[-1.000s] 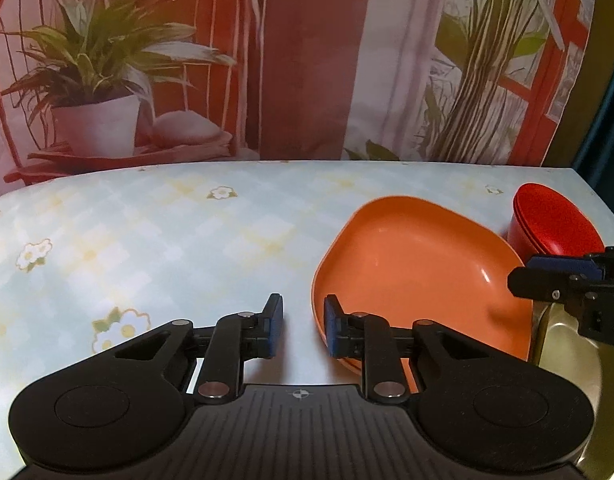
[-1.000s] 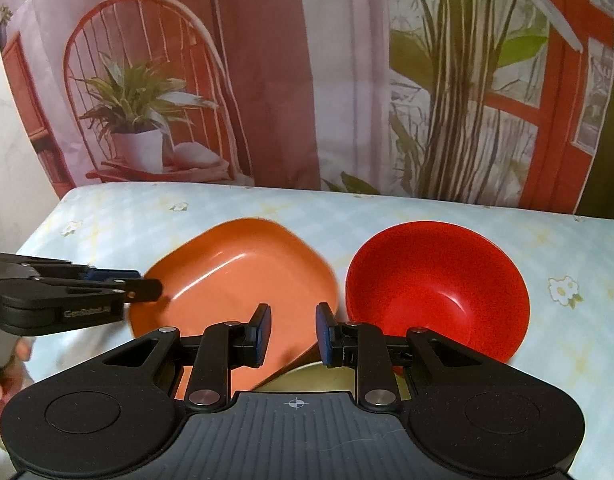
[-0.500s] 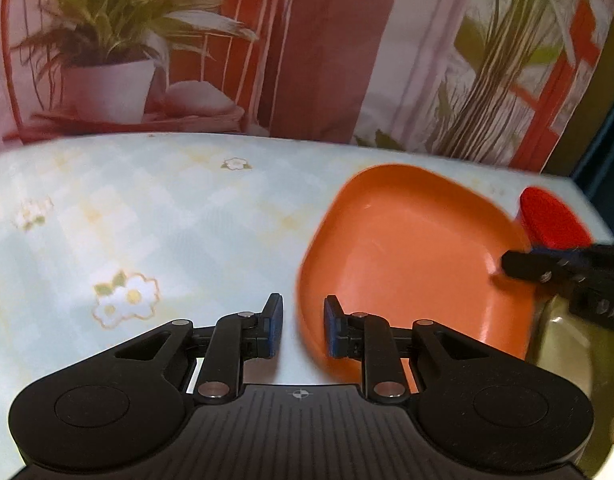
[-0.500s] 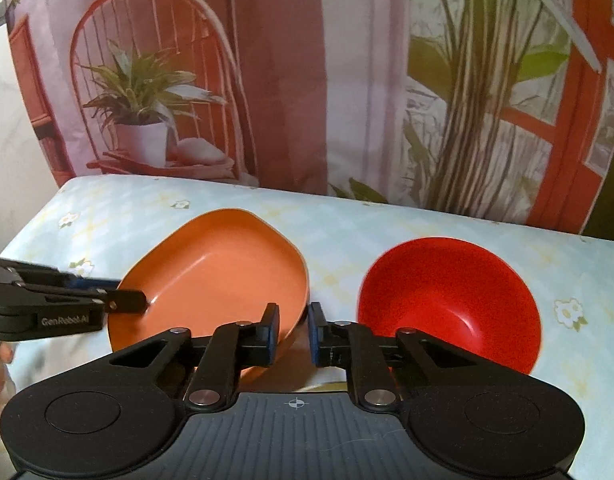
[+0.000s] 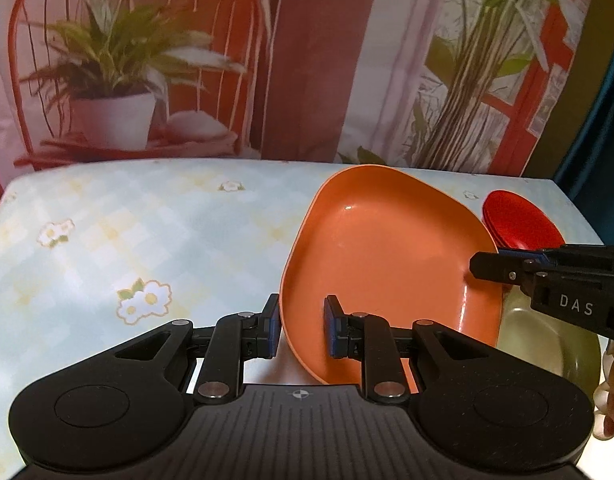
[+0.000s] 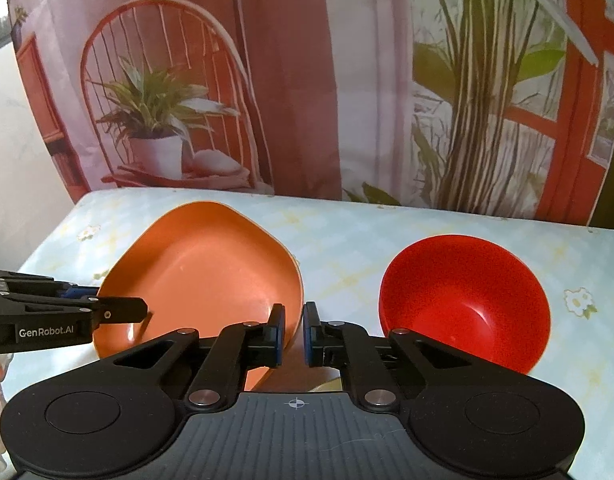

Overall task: Organize plates and bowls
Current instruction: 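Grip and lift the orange plate with the left gripper while the right gripper holds it, then carry the orange plate onto the green plate stack with both grippers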

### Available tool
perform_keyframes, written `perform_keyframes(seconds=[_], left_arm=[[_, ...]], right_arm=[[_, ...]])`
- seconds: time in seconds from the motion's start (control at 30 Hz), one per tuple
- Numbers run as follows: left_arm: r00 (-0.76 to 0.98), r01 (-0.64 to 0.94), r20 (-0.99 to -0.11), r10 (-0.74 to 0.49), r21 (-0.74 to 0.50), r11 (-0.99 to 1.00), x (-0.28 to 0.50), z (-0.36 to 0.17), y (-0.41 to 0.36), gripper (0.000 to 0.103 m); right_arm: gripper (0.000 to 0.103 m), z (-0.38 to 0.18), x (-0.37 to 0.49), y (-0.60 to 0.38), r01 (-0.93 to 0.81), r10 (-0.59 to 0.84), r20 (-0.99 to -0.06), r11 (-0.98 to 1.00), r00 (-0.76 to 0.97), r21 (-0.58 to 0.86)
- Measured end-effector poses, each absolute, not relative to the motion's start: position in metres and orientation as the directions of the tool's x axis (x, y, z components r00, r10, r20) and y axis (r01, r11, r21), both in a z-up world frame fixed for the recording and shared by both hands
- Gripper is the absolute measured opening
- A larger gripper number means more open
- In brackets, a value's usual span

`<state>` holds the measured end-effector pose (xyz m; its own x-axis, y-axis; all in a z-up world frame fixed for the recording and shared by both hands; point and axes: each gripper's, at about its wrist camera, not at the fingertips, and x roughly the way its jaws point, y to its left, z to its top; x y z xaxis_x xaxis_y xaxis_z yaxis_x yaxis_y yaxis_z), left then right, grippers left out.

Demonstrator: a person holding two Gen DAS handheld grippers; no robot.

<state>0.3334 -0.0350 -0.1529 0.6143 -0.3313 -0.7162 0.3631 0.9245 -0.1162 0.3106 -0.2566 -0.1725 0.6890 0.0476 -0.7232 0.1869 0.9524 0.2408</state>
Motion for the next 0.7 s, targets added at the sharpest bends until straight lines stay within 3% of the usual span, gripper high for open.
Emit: perform_keyframes(seconds=[0.7], left_arm=[[0.625, 0.404, -0.706, -0.333, -0.072, 0.912, 0.267, -0.124, -0.066, 0.024]], right_arm=[[0.009, -0.136, 0.232, -0.277, 0.178, 0.038, -0.647, 0.948, 0.762, 0.265]])
